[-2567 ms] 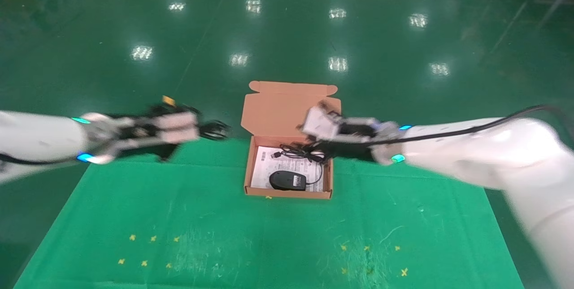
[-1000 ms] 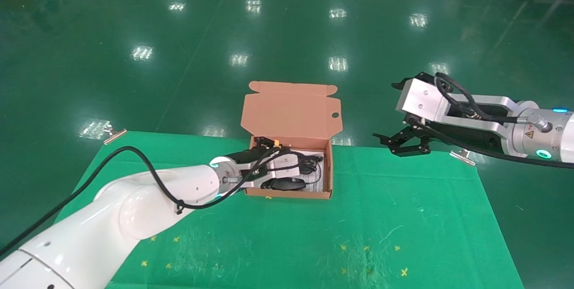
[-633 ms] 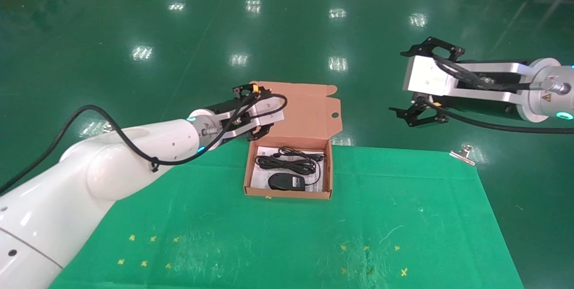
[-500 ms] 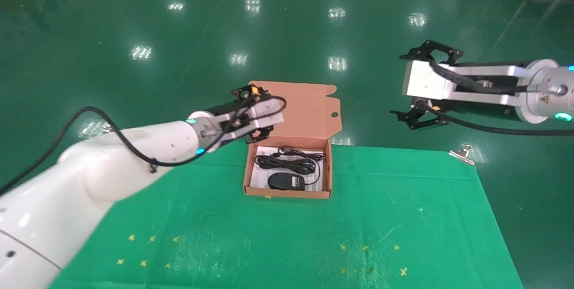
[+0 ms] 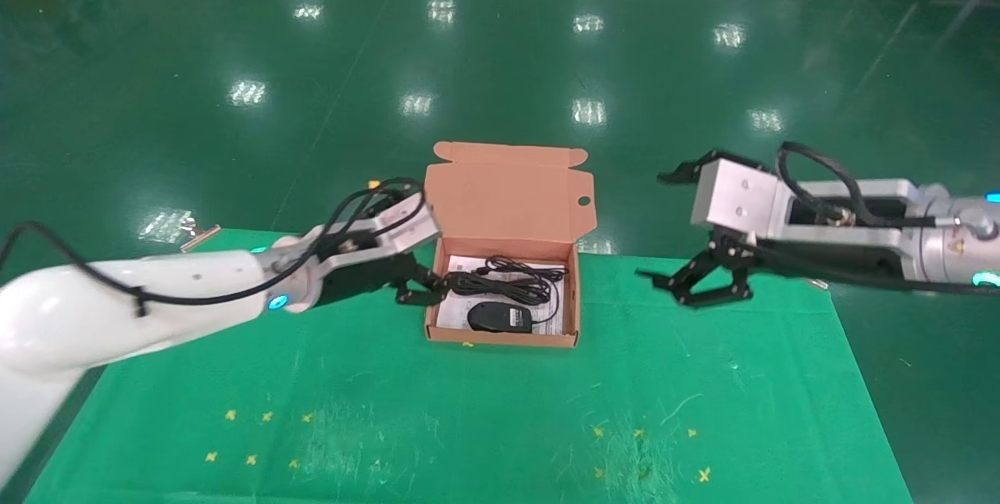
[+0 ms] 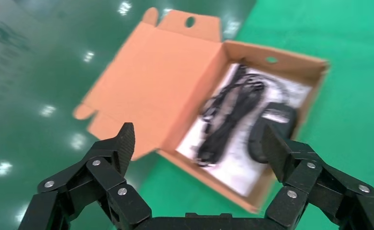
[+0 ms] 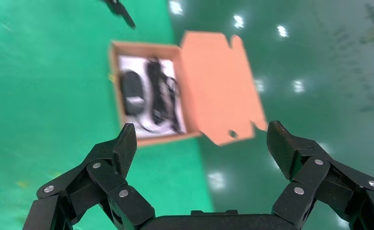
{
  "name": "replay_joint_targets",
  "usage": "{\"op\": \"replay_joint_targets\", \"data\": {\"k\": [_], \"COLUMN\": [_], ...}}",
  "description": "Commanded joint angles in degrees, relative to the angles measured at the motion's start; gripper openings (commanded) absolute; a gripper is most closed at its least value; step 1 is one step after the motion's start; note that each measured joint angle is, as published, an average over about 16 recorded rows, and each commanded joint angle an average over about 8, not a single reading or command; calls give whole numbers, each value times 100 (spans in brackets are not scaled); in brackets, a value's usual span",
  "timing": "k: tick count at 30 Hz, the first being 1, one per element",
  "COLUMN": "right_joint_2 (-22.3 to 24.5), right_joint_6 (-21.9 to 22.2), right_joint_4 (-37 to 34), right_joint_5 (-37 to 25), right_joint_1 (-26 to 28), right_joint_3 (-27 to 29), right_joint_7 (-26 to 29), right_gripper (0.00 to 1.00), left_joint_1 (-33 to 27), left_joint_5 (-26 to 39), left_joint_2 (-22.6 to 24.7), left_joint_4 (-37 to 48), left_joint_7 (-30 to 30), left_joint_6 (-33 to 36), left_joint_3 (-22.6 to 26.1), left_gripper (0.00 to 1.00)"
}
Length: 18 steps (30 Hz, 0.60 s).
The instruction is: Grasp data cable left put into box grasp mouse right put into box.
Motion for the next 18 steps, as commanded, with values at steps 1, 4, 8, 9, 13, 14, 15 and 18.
{"op": "replay_joint_targets", "data": {"k": [1, 4, 8, 9, 13, 14, 15, 18], "right_joint_2": [24, 61, 110, 122, 170, 183, 195, 213], "right_joint_6": [-100, -251, -452, -503, -703, -754, -805, -881], "right_joint_4": [-10, -25, -45, -50, -69, -74, -79, -87], "right_joint_5": [209, 523, 944, 1050, 1467, 1573, 1679, 1838], "right_joint_1": [-106, -265, -477, -531, -742, -796, -849, -930], "right_joint_3": [85, 213, 385, 428, 598, 641, 684, 749], "right_joint_7": [-11, -29, -52, -57, -80, -86, -92, -101], "right_gripper": [100, 100, 100, 100, 100, 100, 100, 100], "left_joint_1": [73, 183, 330, 367, 513, 550, 588, 643], "left_joint_5": [-260, -650, -1173, -1305, -1823, -1955, -2087, -2284], "left_joint_2": [-134, -335, -604, -673, -940, -1008, -1076, -1177], "left_joint_4": [-90, -224, -404, -450, -629, -674, -720, -788], "left_joint_7": [12, 30, 55, 61, 85, 91, 97, 106], "left_joint_6": [201, 504, 909, 1012, 1413, 1516, 1618, 1771], "left_joint_3": [-108, -269, -486, -541, -755, -810, -865, -946], "left_gripper": [100, 100, 100, 100, 100, 100, 100, 100]}}
